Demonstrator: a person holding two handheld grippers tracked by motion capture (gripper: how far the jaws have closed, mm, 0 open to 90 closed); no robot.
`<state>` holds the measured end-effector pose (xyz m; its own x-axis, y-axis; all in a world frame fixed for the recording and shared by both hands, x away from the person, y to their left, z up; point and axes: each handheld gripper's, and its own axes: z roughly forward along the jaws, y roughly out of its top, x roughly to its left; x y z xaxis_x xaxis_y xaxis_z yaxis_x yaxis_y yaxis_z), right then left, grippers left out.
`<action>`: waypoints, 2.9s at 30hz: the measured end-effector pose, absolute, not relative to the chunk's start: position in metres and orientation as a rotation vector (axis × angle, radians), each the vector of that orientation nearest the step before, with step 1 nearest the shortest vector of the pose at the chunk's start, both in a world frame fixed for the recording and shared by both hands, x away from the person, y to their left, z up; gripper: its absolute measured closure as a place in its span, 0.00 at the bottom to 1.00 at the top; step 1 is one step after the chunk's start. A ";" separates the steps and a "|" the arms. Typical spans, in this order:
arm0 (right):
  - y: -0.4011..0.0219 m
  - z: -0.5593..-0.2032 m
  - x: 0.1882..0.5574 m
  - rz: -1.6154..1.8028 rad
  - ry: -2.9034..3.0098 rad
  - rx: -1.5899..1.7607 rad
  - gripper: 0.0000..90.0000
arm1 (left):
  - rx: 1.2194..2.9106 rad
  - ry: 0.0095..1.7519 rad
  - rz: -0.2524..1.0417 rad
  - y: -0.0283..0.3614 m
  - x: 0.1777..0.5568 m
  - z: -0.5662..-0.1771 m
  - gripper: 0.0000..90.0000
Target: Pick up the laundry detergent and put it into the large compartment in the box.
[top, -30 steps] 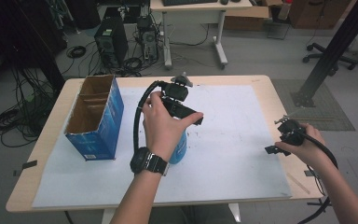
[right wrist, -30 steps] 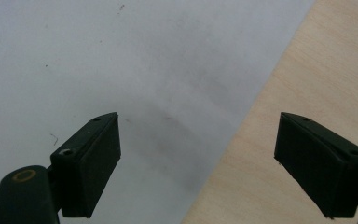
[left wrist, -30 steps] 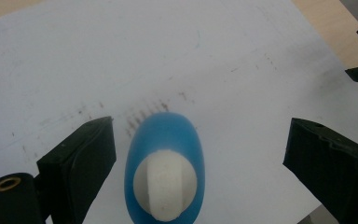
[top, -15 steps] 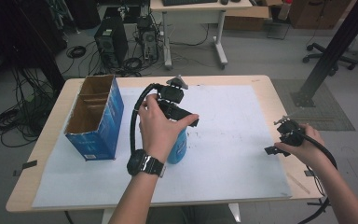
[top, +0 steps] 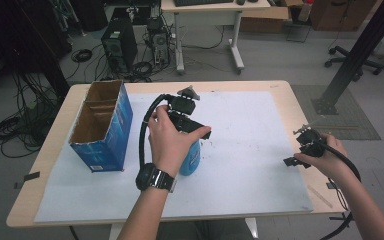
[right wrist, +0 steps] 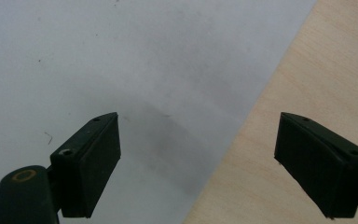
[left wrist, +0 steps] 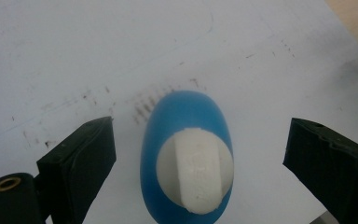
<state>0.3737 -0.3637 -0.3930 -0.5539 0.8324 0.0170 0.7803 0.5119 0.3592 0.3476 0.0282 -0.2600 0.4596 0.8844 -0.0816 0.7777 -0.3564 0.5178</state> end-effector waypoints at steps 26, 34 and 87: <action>-0.364 -0.398 0.373 0.483 2.600 1.401 0.16 | 2.290 1.398 0.283 0.025 0.351 -0.281 0.13; -0.365 -0.398 0.373 0.482 2.599 1.405 0.16 | 2.337 1.431 0.279 0.024 0.357 -0.285 0.14; -0.369 -0.401 0.375 0.489 2.601 1.413 0.16 | 2.554 1.432 0.254 0.009 0.369 -0.291 0.36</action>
